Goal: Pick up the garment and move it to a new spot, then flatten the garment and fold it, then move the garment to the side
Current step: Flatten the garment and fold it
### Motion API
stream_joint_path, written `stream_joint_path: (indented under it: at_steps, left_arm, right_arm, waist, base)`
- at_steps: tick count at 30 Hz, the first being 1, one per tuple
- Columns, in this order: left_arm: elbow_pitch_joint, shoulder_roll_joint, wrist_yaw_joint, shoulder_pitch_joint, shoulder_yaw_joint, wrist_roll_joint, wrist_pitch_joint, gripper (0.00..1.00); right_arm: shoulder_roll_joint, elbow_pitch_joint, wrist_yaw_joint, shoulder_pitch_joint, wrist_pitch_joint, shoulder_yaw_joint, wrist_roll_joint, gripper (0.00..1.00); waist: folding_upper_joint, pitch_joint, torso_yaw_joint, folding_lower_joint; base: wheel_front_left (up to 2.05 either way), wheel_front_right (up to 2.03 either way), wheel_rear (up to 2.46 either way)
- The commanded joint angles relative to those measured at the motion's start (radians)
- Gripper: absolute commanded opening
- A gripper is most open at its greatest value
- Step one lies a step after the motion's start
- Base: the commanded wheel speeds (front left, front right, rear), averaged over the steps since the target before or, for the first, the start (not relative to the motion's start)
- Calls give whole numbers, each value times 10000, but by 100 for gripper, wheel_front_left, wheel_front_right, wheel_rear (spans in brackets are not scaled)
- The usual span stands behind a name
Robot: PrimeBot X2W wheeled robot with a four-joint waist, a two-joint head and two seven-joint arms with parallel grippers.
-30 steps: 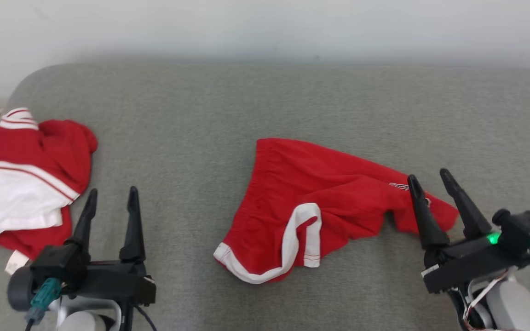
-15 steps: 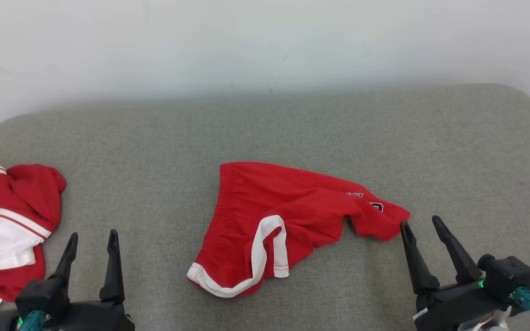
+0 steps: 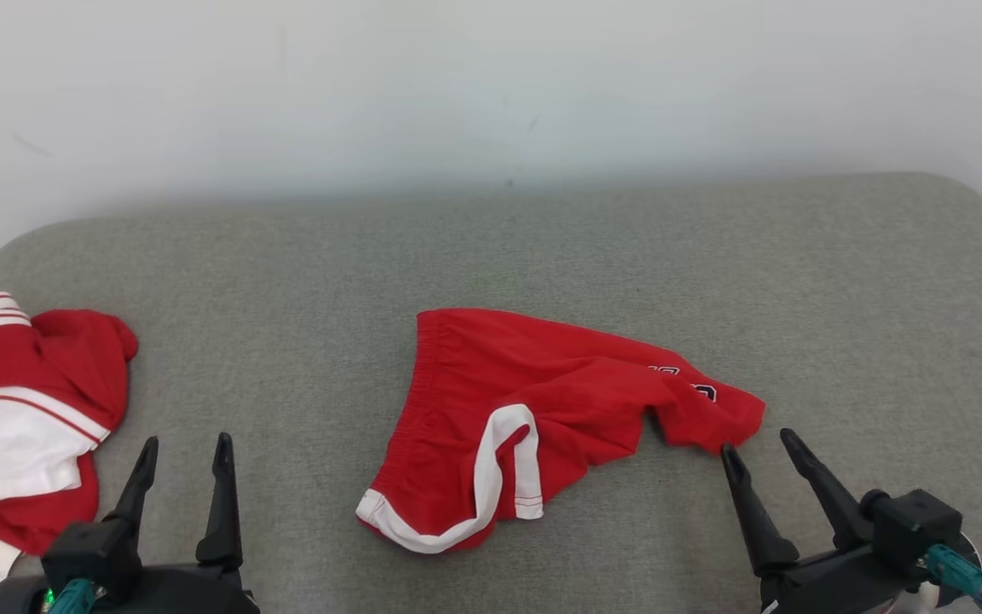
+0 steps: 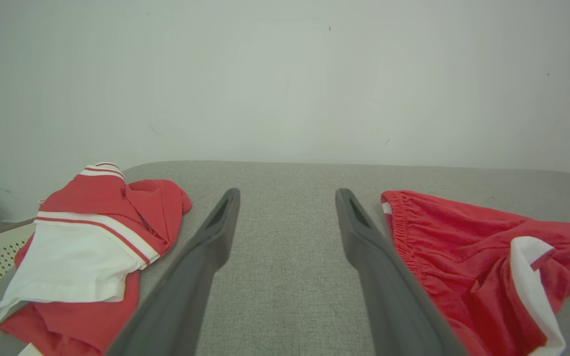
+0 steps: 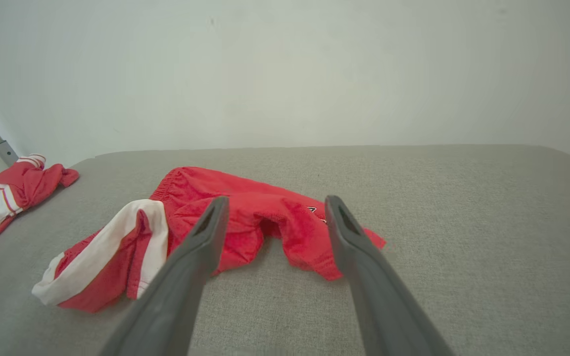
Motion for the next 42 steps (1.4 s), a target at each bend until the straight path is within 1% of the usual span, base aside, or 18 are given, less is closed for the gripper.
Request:
stream_joint_path:
  at_steps: [1, 7, 13, 17, 23, 29, 30, 31, 32, 33, 34, 38, 42]
  left_arm:
    - [-44, 26, -32, -130, -24, -28, 6, 100]
    - [22, -166, -108, -423, -265, -17, -110, 100]
    - [274, -462, -179, -750, -477, -78, -319, 100]
    - [468, -632, -230, -969, -616, -92, -465, 100]
    - [748, -873, -387, -1290, -821, -89, -679, 100]
    - [1019, -1051, -402, -1487, -893, -112, -813, 100]
    - [1047, -1063, -402, -1511, -893, -116, -838, 100]
    - [1075, -1072, -406, -1531, -894, -117, -853, 100]
    - [1104, -1075, -411, -1548, -884, -120, -867, 100]
    - [1125, -1082, -414, -1567, -877, -127, -881, 100]
    - [1142, -1080, -416, -1591, -868, -118, -890, 100]
    - [1180, -1110, -438, -1630, -874, -108, -939, 100]
    - [1175, -1122, -410, -1665, -853, -81, -957, 100]
  right_arm:
    - [-152, -24, -7, -15, 103, 95, -103, 100]
    - [-594, 121, -7, -220, 740, 1052, -233, 100]
    - [-1080, 680, -7, -728, 1249, 2571, 141, 100]
    - [-1343, 1202, -7, -1199, 1343, 3323, 432, 100]
    - [-1651, 2216, -7, -1868, 1239, 3772, 729, 100]
    - [-1755, 2999, -7, -2443, 1061, 4226, 1116, 100]
    - [-1775, 3080, -7, -2537, 993, 4302, 1143, 91]
    - [-1793, 3186, -7, -2616, 997, 4384, 1175, 44]
    - [-1790, 3236, -7, -2690, 916, 4485, 1216, 29]
    - [-1798, 3302, -7, -2763, 860, 4561, 1273, 18]
    - [-1819, 3370, -7, -2814, 881, 4651, 1331, 0]
    - [-1932, 3404, -7, -2977, 808, 4861, 1475, 0]
    - [-2277, 2892, -7, -2868, 1000, 5029, 1634, 0]
  waist:
    - [0, 98, 206, 1]
    - [0, 432, 927, 1]
    - [0, 855, 1616, 1]
    - [0, 1092, 2053, 1]
    - [0, 1405, 2596, 1]
    - [0, 1557, 2789, 1]
    - [0, 1579, 2793, 1]
    - [0, 1600, 2790, 1]
    - [0, 1616, 2778, 1]
    - [0, 1630, 2761, 1]
    - [0, 1657, 2735, 1]
    - [0, 1715, 2607, 1]
    - [0, 1771, 2335, 1]
  base:
    - [0, 0, 0]
    - [0, 0, 0]
    - [0, 0, 0]
    - [0, 0, 0]
    - [0, 0, 0]
    - [0, 0, 0]
    - [0, 0, 0]
    - [0, 0, 0]
    - [0, 0, 0]
    - [0, 0, 0]
    - [0, 0, 0]
    - [0, 0, 0]
    - [0, 0, 0]
